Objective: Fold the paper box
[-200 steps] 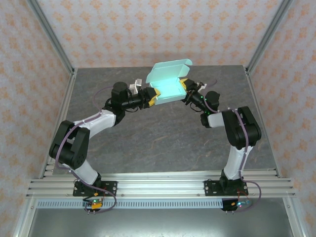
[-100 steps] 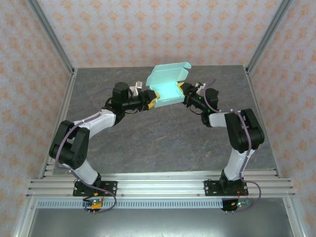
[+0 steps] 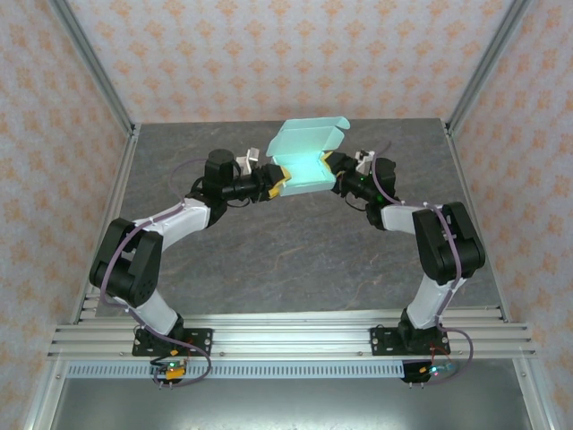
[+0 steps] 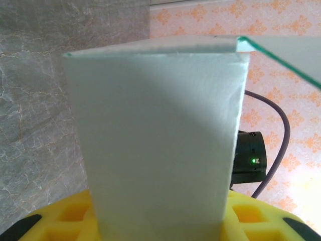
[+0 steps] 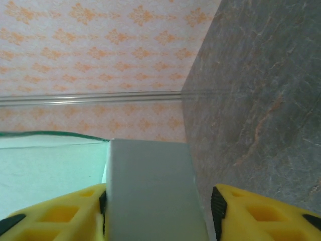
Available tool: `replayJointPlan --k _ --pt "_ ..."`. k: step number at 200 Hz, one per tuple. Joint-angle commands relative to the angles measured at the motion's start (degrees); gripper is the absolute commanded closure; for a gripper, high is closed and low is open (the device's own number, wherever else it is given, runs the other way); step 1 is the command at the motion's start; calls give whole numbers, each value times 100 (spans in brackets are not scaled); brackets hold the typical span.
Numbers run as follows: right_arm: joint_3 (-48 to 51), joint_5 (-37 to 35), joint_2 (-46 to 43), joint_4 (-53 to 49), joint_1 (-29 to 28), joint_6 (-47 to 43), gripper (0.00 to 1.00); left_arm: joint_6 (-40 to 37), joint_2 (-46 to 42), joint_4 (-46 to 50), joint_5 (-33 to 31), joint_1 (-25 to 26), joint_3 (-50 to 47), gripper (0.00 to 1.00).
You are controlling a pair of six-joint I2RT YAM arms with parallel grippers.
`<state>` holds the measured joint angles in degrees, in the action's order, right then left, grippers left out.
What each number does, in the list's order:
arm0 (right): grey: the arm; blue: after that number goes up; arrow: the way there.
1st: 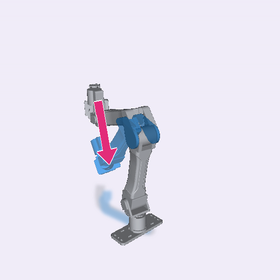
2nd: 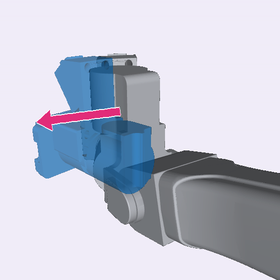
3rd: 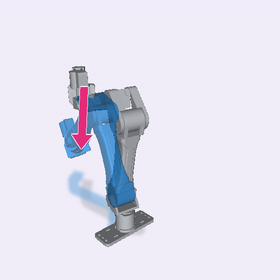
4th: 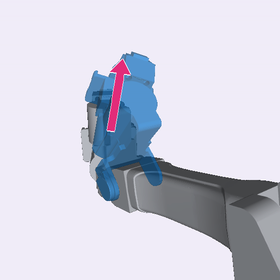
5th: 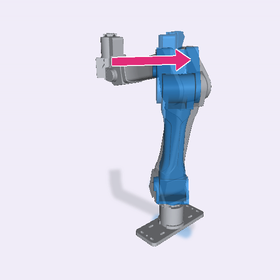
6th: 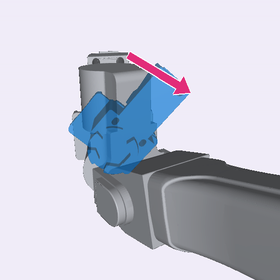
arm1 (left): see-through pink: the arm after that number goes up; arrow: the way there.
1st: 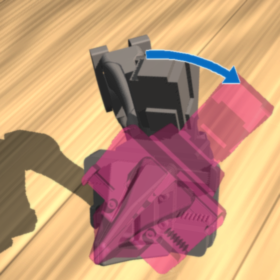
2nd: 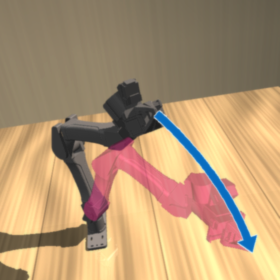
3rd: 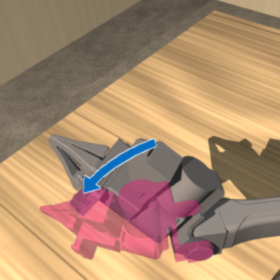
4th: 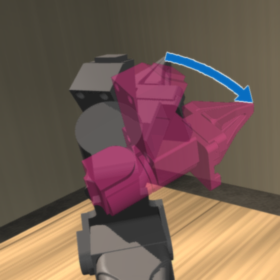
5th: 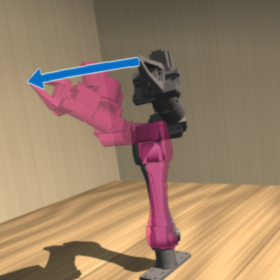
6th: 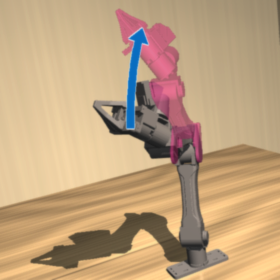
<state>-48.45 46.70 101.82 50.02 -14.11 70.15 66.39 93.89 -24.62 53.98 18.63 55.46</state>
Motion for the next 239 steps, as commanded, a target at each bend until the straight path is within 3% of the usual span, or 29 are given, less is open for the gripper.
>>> replayJointPlan --k 1,29,55,88,116,144,180,206,239 --pt "10 42 -186 -181 -33 -293 39 -457 109 -89 -1 -87 90 72" --pt "143 21 -299 -260 178 -357 33 -575 337 -167 -18 -138 21 71" --pt "370 44 -520 -526 437 -794 31 -1342 610 625 -43 -142 202 70" --pt "450 -285 -1066 -2197 685 -2617 32 -2244 1061 1355 -92 -120 439 69" --pt "227 -778 -1497 -3644 690 -4475 33 -2700 1641 1538 299 -199 695 65" --pt "70 -711 -1604 -4138 681 -5747 35 -3180 2032 1947 509 -315 918 52" --pt "-8 -1039 -1541 -4137 664 -6329 35 -3891 1827 2693 296 -435 1121 28" --pt "-228 -961 -1471 -4059 523 -6828 34 -4101 1697 3130 269 -586 1288 22" --pt "-683 -735 -1146 -4162 332 -7555 32 -4361 1201 3499 -248 -628 1216 17"
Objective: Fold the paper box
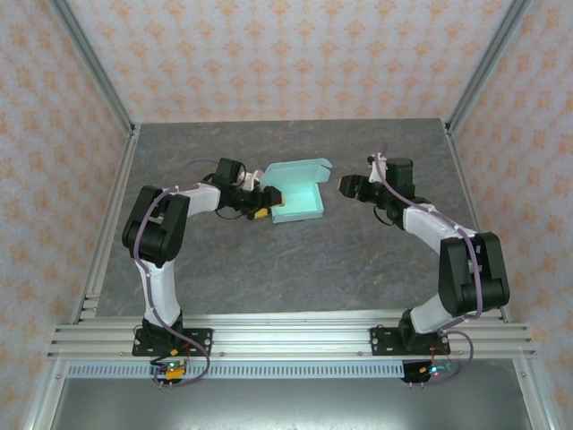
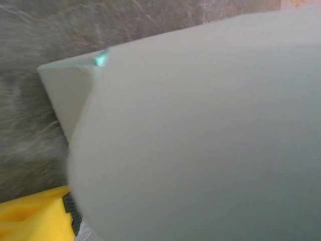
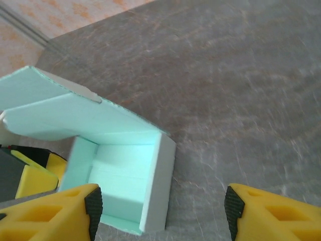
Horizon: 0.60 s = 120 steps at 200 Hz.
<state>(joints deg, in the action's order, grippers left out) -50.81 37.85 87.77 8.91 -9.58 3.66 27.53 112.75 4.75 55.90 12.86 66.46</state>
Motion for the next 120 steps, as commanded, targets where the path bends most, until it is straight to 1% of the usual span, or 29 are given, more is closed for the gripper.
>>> replayJointPlan --k 1,32,58,63,68,71,84,90,106,120 --pt "-465 165 272 -62 -121 -931 31 -485 -698 583 -462 -53 119 17" --pt "-1013 458 730 -672 -225 -1431 30 -491 -1276 822 -933 -68 -94 14" --pt "-1096 569 794 -695 -308 -1432 27 -447 -1894 815 -1488 -73 -427 12" --pt "-1102 594 801 -694 -307 -1440 27 -463 -2001 878 -1663 -73 -455 12" --pt "-1126 597 819 -716 -312 -1472 26 -498 -2121 948 -1858 -59 -470 6" --pt "-1149 587 835 -768 -308 -1489 26 -533 -2185 992 -2015 -60 -483 5" --pt "-1258 587 873 -960 -307 -1614 26 -710 -2457 1106 -2910 56 -519 3" --pt "-1295 611 911 -1015 -306 -1652 26 -813 -2514 1114 -3194 141 -465 3" --pt "-1441 683 1043 -1083 -302 -1665 26 -1075 -2421 1196 -3589 411 -80 5" --pt "-1622 707 1197 -1170 -323 -1645 26 -1269 -2168 1467 -3751 616 355 9"
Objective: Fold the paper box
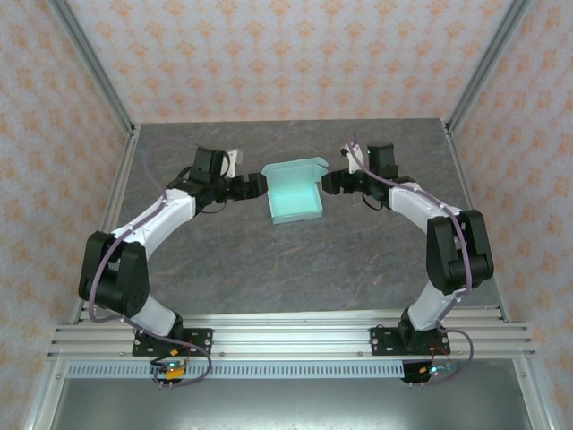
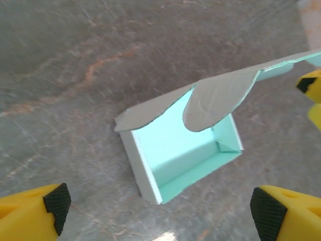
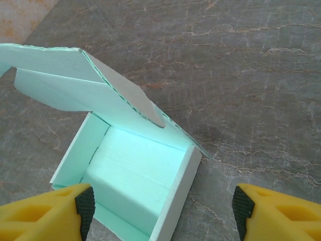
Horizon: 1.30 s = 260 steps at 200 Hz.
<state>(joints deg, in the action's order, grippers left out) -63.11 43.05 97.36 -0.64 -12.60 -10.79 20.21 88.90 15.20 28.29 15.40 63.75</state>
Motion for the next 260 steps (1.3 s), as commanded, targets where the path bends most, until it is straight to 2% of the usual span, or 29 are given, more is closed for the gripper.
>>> replayJointPlan --k 1,14,51,95,124,174,196,247,260 --pt "-402 187 252 -224 -22 -198 26 -540 234 435 -1000 369 646 9" --pt "-552 135 367 -277 -32 -208 26 -544 382 449 -995 435 789 13" --pt "-1058 278 722 -707 -56 -292 31 -483 527 374 -1216 488 876 40" --pt "-1408 257 912 -953 -154 -380 34 -545 717 552 -1240 538 1045 50" --pt "-1782 238 1078 -1495 -248 -323 51 -544 777 633 -1275 541 1140 56" --pt "-1747 -713 913 -1802 -686 293 62 -509 936 958 -1252 568 1366 72" --pt "-1668 -795 847 -1810 -759 708 68 -477 963 1120 -1308 570 1429 76" --pt "-1322 -875 768 -1224 -900 1539 68 -317 1099 1392 -1431 565 1569 76" --pt "-1303 -965 785 -1180 -915 1655 68 -331 1126 1398 -1393 569 1580 70"
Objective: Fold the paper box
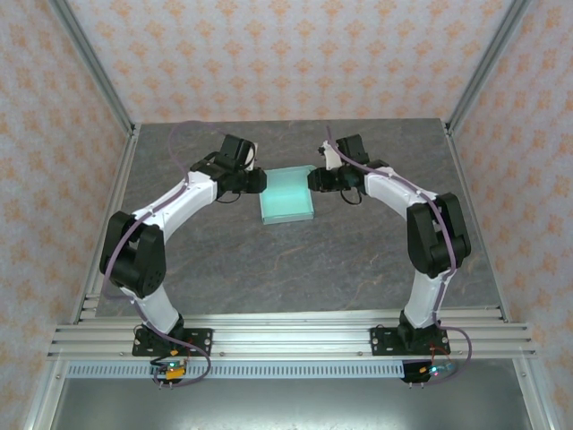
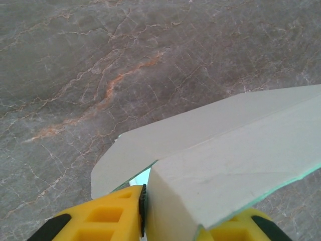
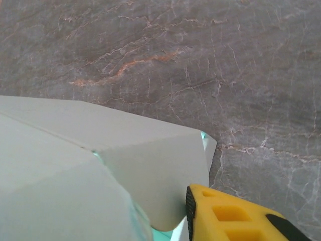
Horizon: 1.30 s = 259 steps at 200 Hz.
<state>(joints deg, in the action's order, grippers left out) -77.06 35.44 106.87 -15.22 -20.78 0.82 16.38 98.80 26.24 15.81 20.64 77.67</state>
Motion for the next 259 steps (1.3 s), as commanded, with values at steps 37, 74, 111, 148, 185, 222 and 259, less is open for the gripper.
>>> replayJointPlan --k 37,74,111,148,185,222,259 --pt "76 -299 -171 307 -93 569 70 -151 -176 495 -449 27 247 39" --pt "31 -398 -153 310 -109 621 74 -303 -445 583 -975 20 269 27" --pt "-56 -407 -146 228 -106 585 72 -631 -225 357 -1259 -122 332 24" --pt "-192 -412 -137 94 -108 458 60 -897 8 -312 -499 -338 421 21" --pt "-347 -204 -173 45 -104 497 46 -804 320 -1095 961 -846 549 16" --pt "-543 -193 -191 -110 -110 494 44 -1168 663 -993 1551 -965 883 17" --pt "-842 -201 68 -312 -110 590 50 -1194 847 -1214 1803 -960 759 24"
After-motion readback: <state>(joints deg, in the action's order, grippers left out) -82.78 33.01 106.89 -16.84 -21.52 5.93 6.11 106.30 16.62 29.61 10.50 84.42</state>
